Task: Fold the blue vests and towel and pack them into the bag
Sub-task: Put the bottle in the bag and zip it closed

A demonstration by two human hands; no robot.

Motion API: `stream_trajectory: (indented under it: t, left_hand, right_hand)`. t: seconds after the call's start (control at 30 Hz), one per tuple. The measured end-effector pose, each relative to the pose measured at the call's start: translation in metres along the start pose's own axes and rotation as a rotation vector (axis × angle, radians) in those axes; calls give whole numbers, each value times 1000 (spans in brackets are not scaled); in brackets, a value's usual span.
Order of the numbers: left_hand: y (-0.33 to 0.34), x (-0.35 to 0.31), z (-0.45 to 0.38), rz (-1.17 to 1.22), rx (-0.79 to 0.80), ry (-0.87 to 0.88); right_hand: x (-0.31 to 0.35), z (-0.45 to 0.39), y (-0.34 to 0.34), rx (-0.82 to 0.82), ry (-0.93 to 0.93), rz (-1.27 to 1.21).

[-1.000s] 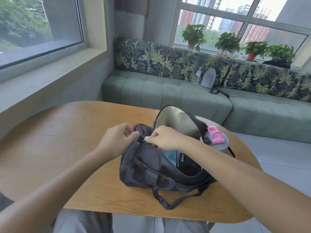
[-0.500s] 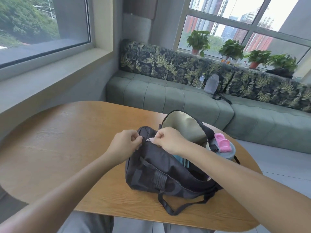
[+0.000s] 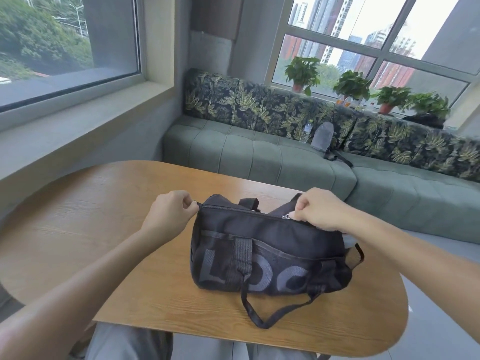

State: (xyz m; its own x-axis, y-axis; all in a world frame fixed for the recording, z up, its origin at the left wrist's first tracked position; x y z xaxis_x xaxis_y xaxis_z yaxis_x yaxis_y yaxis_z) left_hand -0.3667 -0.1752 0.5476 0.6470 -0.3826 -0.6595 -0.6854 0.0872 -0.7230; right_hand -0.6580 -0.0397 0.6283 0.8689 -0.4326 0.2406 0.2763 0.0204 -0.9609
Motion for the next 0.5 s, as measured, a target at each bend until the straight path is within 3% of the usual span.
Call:
stream_trajectory:
  t: [0.2, 0.33, 0.5]
  left_hand:
    - [3, -26, -4, -211, -24, 32]
    - [10, -80, 0, -204, -82, 314]
    - [63, -159, 13, -163, 166, 575]
  right_hand:
    - [-54, 12, -21, -13, 77, 42]
    - [-74, 18, -26, -13, 80, 9]
    - [-76, 14, -27, -6, 75, -104]
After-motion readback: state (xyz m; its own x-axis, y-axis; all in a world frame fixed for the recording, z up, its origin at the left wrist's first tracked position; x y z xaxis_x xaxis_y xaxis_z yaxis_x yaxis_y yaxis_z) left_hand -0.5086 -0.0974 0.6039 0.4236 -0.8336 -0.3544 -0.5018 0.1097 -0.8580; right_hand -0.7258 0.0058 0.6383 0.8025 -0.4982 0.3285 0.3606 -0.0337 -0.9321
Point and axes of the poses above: each hand's wrist, its own z-axis away from the middle knuckle, its own y-axis out of the palm, x = y × z, the point moved 7 cm from there along -z, towards the middle knuckle, and after that the axes turned 2 degrees about y, right-handed, at the moved point
